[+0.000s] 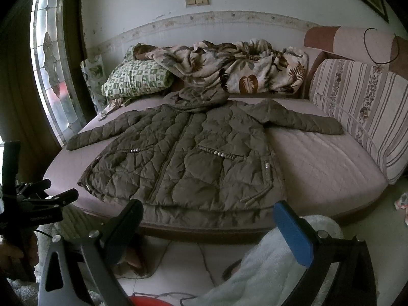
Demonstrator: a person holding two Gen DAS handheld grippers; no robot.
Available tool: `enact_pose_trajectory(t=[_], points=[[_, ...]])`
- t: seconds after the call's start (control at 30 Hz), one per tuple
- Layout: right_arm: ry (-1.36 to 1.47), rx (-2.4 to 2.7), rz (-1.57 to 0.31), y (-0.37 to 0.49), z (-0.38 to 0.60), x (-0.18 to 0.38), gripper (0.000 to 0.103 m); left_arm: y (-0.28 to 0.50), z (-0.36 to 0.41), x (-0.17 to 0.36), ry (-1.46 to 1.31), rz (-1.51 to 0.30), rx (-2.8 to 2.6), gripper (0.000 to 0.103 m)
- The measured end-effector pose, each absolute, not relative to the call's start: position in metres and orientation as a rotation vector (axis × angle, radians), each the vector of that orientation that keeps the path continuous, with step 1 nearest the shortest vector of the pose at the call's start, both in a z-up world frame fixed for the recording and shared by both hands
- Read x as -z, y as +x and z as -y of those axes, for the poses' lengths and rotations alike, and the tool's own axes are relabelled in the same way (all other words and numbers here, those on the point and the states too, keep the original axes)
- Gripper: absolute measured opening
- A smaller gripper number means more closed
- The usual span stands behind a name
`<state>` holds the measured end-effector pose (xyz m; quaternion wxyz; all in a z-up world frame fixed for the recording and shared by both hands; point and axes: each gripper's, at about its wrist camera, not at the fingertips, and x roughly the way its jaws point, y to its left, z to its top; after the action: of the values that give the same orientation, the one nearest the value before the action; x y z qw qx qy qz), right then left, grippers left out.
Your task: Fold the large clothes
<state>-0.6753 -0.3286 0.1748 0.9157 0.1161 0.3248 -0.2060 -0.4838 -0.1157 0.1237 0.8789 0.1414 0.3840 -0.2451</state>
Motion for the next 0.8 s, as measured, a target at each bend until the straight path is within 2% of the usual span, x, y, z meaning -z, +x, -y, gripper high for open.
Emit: enact_pose_trajectory(t=[0.8], points=[[0.239, 0.429, -0.7, -0.664, 0.33, -0.168, 0.103, -0.477, 0.116, -0.121, 0.296, -0.812, 0.506, 0.103]])
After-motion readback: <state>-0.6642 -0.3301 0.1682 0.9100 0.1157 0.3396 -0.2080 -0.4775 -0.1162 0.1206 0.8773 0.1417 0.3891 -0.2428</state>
